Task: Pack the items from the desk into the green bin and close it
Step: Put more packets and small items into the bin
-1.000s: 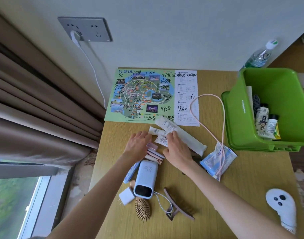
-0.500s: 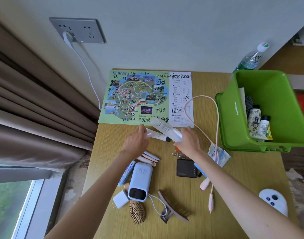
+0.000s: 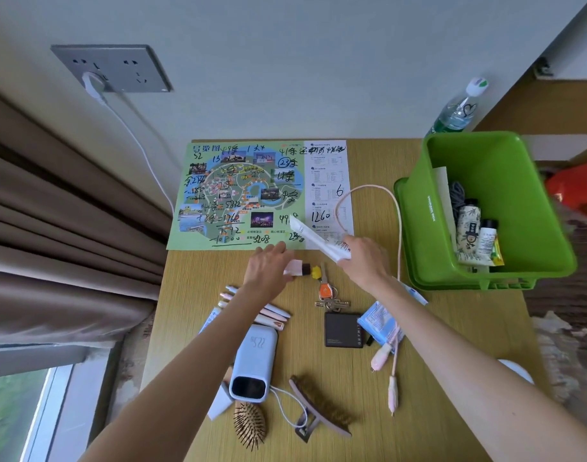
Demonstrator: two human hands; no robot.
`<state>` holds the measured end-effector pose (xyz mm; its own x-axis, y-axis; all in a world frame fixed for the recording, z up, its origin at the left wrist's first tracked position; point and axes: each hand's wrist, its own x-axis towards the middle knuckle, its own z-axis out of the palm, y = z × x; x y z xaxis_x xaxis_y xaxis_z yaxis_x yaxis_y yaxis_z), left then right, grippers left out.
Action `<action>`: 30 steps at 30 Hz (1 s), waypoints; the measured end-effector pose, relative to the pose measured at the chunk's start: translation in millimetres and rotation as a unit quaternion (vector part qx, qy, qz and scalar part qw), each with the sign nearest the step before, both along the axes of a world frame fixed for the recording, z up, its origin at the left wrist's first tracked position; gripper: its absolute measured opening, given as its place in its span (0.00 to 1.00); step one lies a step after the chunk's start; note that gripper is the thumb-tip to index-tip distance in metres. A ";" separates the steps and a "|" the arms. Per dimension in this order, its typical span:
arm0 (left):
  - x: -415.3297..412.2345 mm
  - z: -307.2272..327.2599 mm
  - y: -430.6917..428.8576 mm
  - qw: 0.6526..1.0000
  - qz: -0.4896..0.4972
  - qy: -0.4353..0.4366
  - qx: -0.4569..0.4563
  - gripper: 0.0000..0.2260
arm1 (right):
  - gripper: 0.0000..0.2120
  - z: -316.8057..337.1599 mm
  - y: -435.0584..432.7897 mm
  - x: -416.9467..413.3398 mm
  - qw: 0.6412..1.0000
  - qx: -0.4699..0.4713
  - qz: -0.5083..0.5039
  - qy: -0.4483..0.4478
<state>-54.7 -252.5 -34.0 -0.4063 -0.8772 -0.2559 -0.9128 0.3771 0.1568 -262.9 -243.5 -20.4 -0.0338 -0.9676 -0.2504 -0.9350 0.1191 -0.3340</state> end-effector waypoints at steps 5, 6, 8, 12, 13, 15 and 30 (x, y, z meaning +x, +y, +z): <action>-0.5 11.7 -4.8 0.995 0.070 0.073 0.019 0.14 | 0.14 31.4 -0.2 -7.8 0.987 -0.039 -0.087 -0.133; -4.0 18.5 -6.8 0.989 0.103 0.102 0.028 0.13 | 0.18 41.8 -0.5 -10.6 0.982 -0.051 -0.103 -0.152; -15.8 36.3 -12.3 0.970 0.167 0.167 0.060 0.13 | 0.21 66.4 -1.6 -18.3 0.969 -0.081 -0.129 -0.194; -49.7 80.0 -27.5 0.896 0.240 0.352 0.126 0.20 | 0.11 114.1 -3.8 -47.8 0.942 -0.133 -0.163 -0.263; -60.0 91.3 -29.9 0.883 0.235 0.383 0.133 0.23 | 0.11 124.1 -3.5 -59.0 0.933 -0.152 -0.176 -0.275; -82.8 112.8 -32.5 0.860 0.222 0.437 0.140 0.22 | 0.11 138.9 -2.4 -86.3 0.917 -0.192 -0.210 -0.278; -188.6 149.6 -35.2 0.844 0.204 0.476 0.142 0.14 | 0.06 75.6 -16.9 -181.8 0.902 -0.059 -0.318 -0.286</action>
